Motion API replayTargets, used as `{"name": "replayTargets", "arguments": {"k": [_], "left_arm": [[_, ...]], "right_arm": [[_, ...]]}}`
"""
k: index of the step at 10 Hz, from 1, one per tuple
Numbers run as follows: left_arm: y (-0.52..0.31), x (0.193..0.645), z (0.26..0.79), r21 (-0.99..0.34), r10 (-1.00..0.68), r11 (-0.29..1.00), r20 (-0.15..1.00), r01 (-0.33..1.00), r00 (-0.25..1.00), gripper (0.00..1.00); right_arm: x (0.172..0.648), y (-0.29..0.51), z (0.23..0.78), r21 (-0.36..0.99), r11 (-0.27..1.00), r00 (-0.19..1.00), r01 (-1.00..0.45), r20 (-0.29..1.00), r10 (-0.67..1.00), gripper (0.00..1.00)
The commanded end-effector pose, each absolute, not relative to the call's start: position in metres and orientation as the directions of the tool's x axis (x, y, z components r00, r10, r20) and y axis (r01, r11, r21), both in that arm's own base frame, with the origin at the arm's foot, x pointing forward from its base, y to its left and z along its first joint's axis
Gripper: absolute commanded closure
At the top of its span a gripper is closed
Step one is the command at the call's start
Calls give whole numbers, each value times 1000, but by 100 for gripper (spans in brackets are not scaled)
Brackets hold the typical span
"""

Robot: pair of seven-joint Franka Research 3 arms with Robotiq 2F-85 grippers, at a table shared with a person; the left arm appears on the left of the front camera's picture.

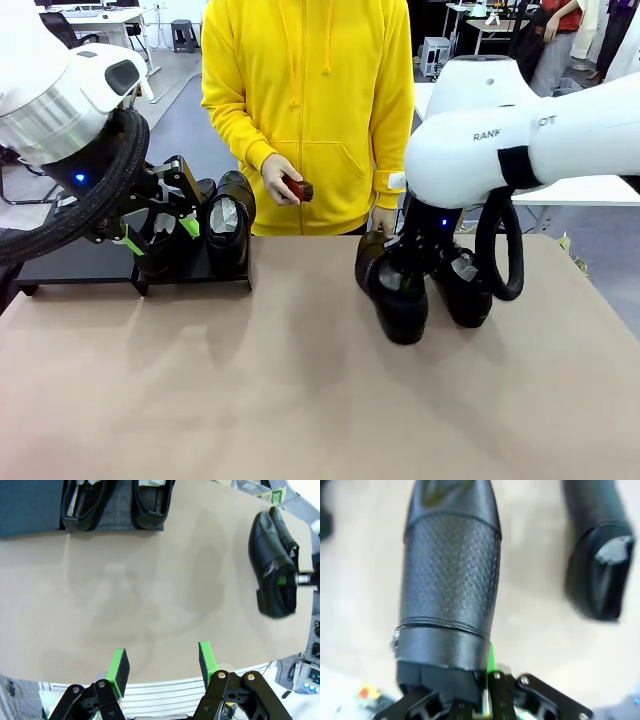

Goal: Organize the shoes by placing them on the stand.
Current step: Pick up one Shoe and place it in the middle of the table.

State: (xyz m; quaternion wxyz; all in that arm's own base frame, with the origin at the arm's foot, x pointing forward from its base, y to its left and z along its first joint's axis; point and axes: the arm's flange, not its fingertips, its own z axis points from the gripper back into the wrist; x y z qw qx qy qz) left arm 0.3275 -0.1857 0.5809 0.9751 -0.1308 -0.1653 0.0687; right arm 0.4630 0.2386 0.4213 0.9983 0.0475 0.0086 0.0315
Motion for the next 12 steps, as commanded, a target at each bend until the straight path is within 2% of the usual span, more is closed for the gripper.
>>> {"name": "replayTargets", "arguments": {"k": [1,3,5,8,9,12], "left_arm": [[-185,327,582,-287,176,954,306,-86,935,27],[-185,327,582,-287,176,954,306,-86,935,27],[-185,327,582,-287,176,954,306,-86,935,27],[-185,327,582,-287,176,954,306,-86,935,27],[-185,327,582,-287,176,954,306,-86,935,27],[-185,327,582,-287,176,954,306,-86,935,27]], "right_arm": [[418,263,399,187,978,993,-93,-55,105,100],[391,295,382,240,965,987,-110,-86,134,100],[371,319,371,238,955,976,-178,-77,201,100],[364,342,355,230,952,963,-204,-127,237,100],[363,346,351,246,945,950,-216,-170,261,92],[362,356,344,263,934,931,-241,-209,299,40]]}}
